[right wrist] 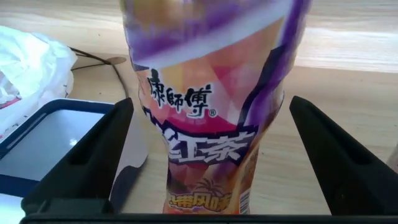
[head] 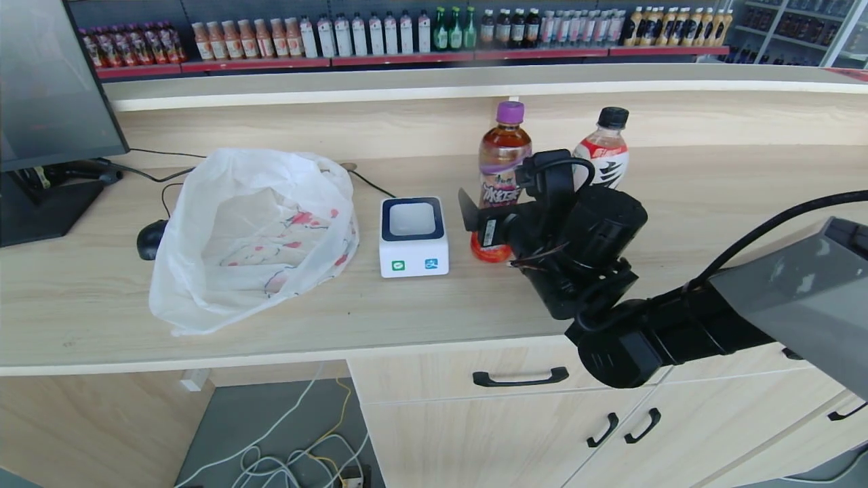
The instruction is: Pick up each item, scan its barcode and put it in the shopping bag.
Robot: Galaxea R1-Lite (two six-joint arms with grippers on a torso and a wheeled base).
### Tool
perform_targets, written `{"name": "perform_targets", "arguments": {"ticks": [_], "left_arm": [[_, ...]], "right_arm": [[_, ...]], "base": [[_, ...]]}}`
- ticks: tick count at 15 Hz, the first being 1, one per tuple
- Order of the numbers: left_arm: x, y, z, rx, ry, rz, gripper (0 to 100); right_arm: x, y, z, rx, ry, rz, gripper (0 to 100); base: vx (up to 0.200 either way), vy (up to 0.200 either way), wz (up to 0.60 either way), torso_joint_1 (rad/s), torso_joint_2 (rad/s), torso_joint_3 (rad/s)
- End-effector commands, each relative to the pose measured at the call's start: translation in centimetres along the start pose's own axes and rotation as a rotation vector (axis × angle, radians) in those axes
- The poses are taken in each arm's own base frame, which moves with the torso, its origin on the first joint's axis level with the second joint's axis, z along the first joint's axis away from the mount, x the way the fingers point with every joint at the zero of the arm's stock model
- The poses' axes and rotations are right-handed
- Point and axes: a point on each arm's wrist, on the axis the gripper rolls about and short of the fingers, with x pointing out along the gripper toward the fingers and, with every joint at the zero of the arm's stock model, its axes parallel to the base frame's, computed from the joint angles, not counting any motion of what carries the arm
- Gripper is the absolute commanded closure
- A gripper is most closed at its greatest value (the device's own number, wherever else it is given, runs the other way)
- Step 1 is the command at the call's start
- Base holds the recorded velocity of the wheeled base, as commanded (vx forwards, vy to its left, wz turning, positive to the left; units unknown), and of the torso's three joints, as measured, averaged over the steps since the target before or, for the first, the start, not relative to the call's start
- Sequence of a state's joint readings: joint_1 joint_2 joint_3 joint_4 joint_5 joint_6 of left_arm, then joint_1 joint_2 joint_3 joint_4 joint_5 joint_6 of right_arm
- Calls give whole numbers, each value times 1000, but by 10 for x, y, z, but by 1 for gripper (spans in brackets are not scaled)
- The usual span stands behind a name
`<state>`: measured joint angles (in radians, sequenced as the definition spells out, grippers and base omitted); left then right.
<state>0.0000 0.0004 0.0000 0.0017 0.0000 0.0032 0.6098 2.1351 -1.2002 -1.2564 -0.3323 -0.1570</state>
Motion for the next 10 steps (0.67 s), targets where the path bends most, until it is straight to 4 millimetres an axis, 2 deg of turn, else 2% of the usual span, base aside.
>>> {"name": "perform_targets", "arguments": {"ticks": [1,10], "left_arm": [[0,0,0,0,-1,0,0],[0,0,0,0,1,0,0]], "right_arm": [[8,2,-9,-3,-2,-5,0],[23,-2,-14,-1,-27,-29,0]], "base": [[0,0,0,0,0,0],[0,0,0,0,0,0]]}}
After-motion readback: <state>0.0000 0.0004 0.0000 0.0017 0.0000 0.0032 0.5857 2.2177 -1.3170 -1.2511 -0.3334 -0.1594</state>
